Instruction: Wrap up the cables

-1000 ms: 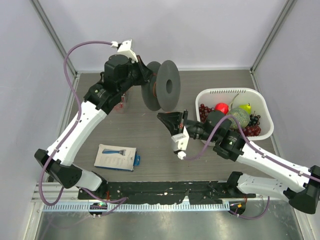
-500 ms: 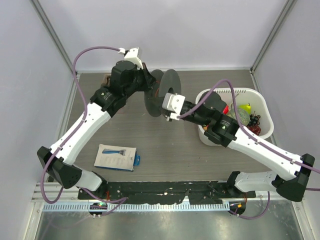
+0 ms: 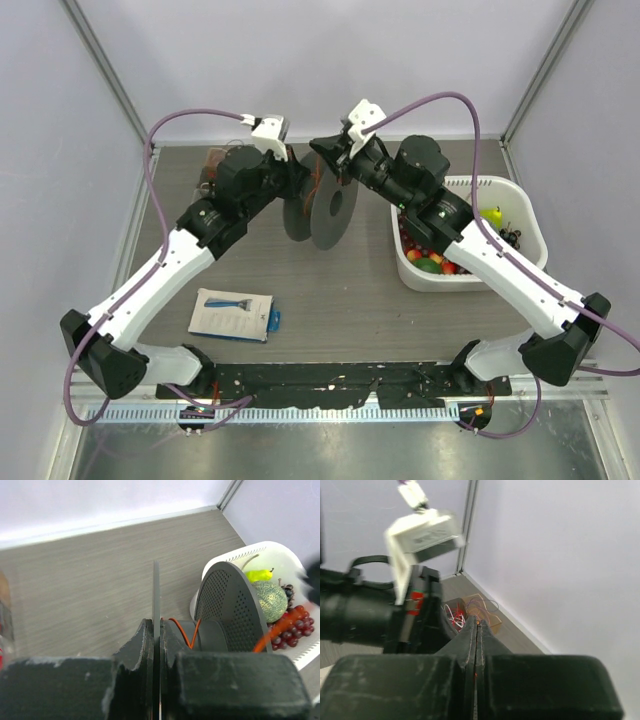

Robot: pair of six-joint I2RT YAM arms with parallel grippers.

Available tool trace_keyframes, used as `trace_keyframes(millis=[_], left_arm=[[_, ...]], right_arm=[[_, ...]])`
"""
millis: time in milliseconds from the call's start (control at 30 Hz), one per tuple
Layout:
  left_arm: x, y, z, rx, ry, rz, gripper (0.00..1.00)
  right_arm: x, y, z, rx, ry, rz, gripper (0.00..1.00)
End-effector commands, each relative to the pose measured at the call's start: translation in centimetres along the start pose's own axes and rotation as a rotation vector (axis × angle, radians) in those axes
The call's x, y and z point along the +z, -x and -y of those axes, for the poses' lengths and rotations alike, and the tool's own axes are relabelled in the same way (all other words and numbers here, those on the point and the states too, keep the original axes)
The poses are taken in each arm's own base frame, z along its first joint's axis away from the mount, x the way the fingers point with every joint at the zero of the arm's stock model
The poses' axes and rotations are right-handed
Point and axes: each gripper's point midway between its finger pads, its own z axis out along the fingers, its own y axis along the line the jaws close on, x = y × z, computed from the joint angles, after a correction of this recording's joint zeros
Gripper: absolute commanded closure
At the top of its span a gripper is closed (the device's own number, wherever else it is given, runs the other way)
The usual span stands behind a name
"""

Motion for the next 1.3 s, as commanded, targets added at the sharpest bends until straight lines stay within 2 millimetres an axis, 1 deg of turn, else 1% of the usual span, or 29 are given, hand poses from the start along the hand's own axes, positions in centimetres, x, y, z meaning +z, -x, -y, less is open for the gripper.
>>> trace_keyframes(millis=[0, 133, 200, 233, 267, 300, 333, 367, 400, 433, 467, 500, 600, 633, 667, 700, 733, 767, 800, 833, 867, 967, 1067, 1100, 1133, 1167, 1200, 1233, 1267], left_arm=[[-2.2, 5.4, 1.9, 0.179, -0.07, 0.247, 1.0], [-3.1, 5.6, 1.4, 0.308, -0.054, 0.309, 1.0], [-3.6, 5.6, 1.3, 0.376, -0.052, 0.337, 1.0], [-4.0, 5.8, 1.3, 0.409, -0.053, 0.354, 1.0], [-4.1, 5.6, 1.4, 0.445, -0.059, 0.364, 1.0], [-4.4, 5.7, 1.5, 0.483, -0.061, 0.385, 1.0], [-4.5, 5.6, 1.7, 0.526, -0.065, 0.4, 1.0], [-4.5, 5.1, 1.8, 0.567, -0.073, 0.409, 1.0], [-4.7, 5.0, 2.0, 0.611, -0.082, 0.428, 1.0], [-4.9, 4.7, 2.2, 0.652, -0.095, 0.443, 1.0], [-5.3, 5.0, 2.7, 0.692, -0.107, 0.479, 1.0], [-5.4, 4.6, 2.9, 0.735, -0.115, 0.492, 1.0], [-6.0, 4.1, 3.5, 0.85, -0.135, 0.543, 1.0], [-6.3, 4.2, 3.7, 0.876, -0.14, 0.563, 1.0], [-6.4, 4.2, 3.8, 0.898, -0.137, 0.578, 1.0], [-6.5, 4.2, 3.7, 0.91, -0.131, 0.592, 1.0], [-6.8, 4.4, 3.8, 0.923, -0.129, 0.612, 1.0], [-6.9, 4.4, 3.8, 0.945, -0.127, 0.625, 1.0], [-7.1, 4.4, 3.7, 0.961, -0.118, 0.642, 1.0], [-7.3, 4.2, 4.3, 0.984, -0.147, 0.665, 1.0], [-7.4, 4.1, 4.5, 0.999, -0.155, 0.677, 1.0], [-8.0, 3.3, 5.3, 1.066, -0.197, 0.717, 1.0], [-8.3, 1.7, 6.0, 1.149, -0.251, 0.748, 1.0], [-8.4, 1.2, 6.2, 1.174, -0.268, 0.76, 1.0], [-8.4, 0.4, 6.4, 1.197, -0.29, 0.765, 1.0], [-8.6, -0.1, 6.5, 1.217, -0.301, 0.773, 1.0], [-8.6, -0.6, 6.6, 1.241, -0.312, 0.779, 1.0], [-8.6, -0.9, 6.6, 1.252, -0.317, 0.786, 1.0], [-8.4, -1.5, 6.6, 1.267, -0.324, 0.785, 1.0]], right_arm=[[-0.4, 2.4, 3.9, 0.128, -0.143, 0.036, 0.99], [-1.0, 1.4, 6.4, 0.185, -0.222, 0.0, 0.99], [-1.4, -0.2, 7.3, 0.219, -0.25, -0.061, 0.99], [-1.6, -0.8, 7.9, 0.278, -0.274, -0.073, 0.99], [-1.7, -1.7, 7.9, 0.309, -0.28, -0.099, 0.99], [-1.9, -2.5, 8.4, 0.362, -0.301, -0.115, 0.99], [-2.1, -3.6, 8.4, 0.39, -0.308, -0.152, 0.99], [-2.3, -4.2, 8.5, 0.446, -0.318, -0.162, 0.99], [-2.5, -5.4, 8.6, 0.474, -0.321, -0.195, 0.99], [-2.5, -6.0, 8.1, 0.522, -0.31, -0.212, 0.99], [-2.5, -6.6, 8.2, 0.541, -0.315, -0.227, 0.99], [-2.5, -7.0, 7.8, 0.578, -0.306, -0.238, 0.99], [-2.6, -8.6, 8.4, 0.642, -0.322, -0.267, 0.99], [-2.7, -9.0, 8.3, 0.681, -0.318, -0.276, 0.99], [-2.9, -10.0, 8.9, 0.707, -0.335, -0.294, 0.99], [-2.9, -10.4, 8.7, 0.759, -0.328, -0.304, 0.99], [-3.1, -11.4, 9.2, 0.788, -0.342, -0.321, 0.99], [-3.1, -12.0, 8.8, 0.851, -0.331, -0.336, 0.99], [-3.3, -13.0, 9.0, 0.887, -0.334, -0.354, 0.99], [-3.2, -13.4, 8.5, 0.945, -0.312, -0.366, 0.99], [-3.4, -14.3, 8.5, 0.973, -0.316, -0.383, 0.99], [-2.9, -15.3, 7.2, 1.079, -0.253, -0.392, 0.99], [-2.4, -15.9, 6.6, 1.109, -0.214, -0.386, 0.99], [-2.3, -16.5, 6.6, 1.114, -0.211, -0.39, 0.99], [-2.3, -16.7, 6.4, 1.133, -0.196, -0.394, 0.99], [-2.1, -17.5, 6.3, 1.144, -0.184, -0.398, 0.99], [-2.0, -17.6, 6.1, 1.161, -0.162, -0.396, 0.99], [-2.0, -18.6, 5.9, 1.184, -0.159, -0.415, 0.99], [-1.8, -18.6, 5.4, 1.21, -0.121, -0.405, 0.99]])
